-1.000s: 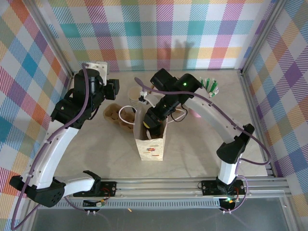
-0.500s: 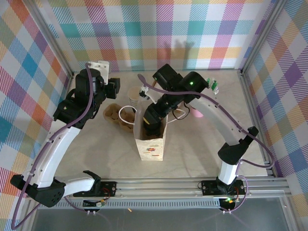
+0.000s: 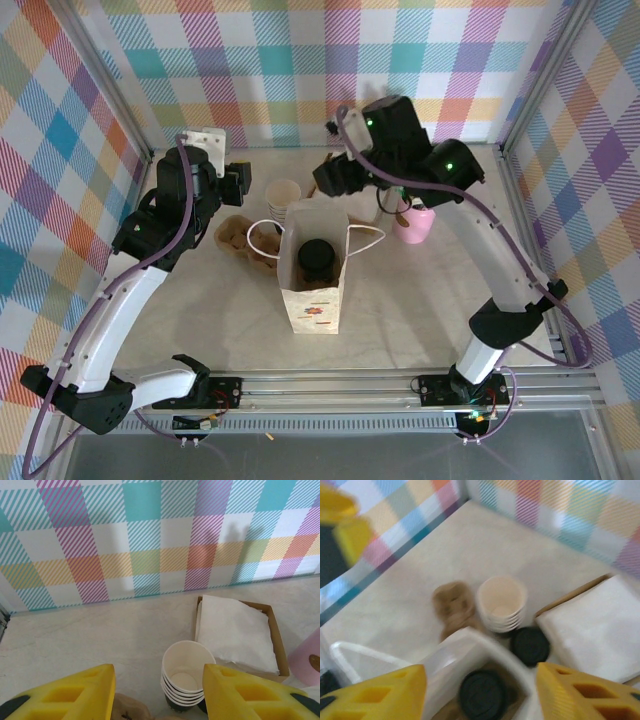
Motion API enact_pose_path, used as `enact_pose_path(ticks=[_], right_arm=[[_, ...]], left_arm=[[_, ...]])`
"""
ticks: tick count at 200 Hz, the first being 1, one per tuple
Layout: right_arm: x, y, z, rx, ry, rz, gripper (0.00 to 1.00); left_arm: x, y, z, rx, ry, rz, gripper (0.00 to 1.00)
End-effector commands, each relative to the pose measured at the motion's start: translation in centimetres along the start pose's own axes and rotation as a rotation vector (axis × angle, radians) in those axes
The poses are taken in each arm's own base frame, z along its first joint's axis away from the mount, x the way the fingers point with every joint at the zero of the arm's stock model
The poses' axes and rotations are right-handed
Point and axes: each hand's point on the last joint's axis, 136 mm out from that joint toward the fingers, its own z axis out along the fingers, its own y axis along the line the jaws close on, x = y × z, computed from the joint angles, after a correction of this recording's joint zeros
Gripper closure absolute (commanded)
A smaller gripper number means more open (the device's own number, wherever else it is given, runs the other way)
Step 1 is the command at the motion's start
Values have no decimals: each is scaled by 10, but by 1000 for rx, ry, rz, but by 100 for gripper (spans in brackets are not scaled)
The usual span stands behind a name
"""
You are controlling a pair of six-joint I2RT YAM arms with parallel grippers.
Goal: Pack the takeout coffee
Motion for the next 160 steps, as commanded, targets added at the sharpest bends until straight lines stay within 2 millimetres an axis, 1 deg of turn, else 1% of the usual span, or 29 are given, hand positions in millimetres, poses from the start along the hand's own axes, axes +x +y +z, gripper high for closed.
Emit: enact_pose_path(ticks=[1, 6, 22, 33, 50, 61, 70, 89, 109, 123, 135, 160], right_arm=[[-37, -36, 2, 157, -147, 47, 6], [-41, -43, 3, 190, -160, 57, 0], [-53, -60, 3, 245, -197, 83, 1], [-58, -71, 6, 290, -213, 90, 1], [-64, -85, 13, 338, -226, 93, 1], [-67, -93, 17, 346, -232, 120, 1], [-65, -99, 24, 348, -219, 144, 1], [-54, -114, 48, 371, -169, 165, 0], [-41, -131, 71, 371, -115, 242, 8], [-27, -144, 87, 395, -68, 284, 11], [-15, -149, 102, 397, -27, 295, 16], [11, -150, 136, 368, 60, 330, 19]], left_arm=[[-17, 5, 0, -21, -67, -60, 50], [-19, 7, 0, -34, -71, -75, 50], [-24, 11, 1, -57, -81, -101, 50], [-21, 11, 6, -65, -69, -93, 50], [-13, 12, 14, -87, -32, -79, 50], [-14, 14, 14, -99, -11, -83, 50], [-16, 12, 14, -91, 1, -69, 50], [-9, 8, 19, -74, 24, -6, 50], [-4, 13, 19, -102, 51, 8, 49], [-1, 10, 21, -90, 71, 13, 49], [3, 8, 22, -79, 89, 17, 49], [6, 9, 22, -83, 118, 9, 48]])
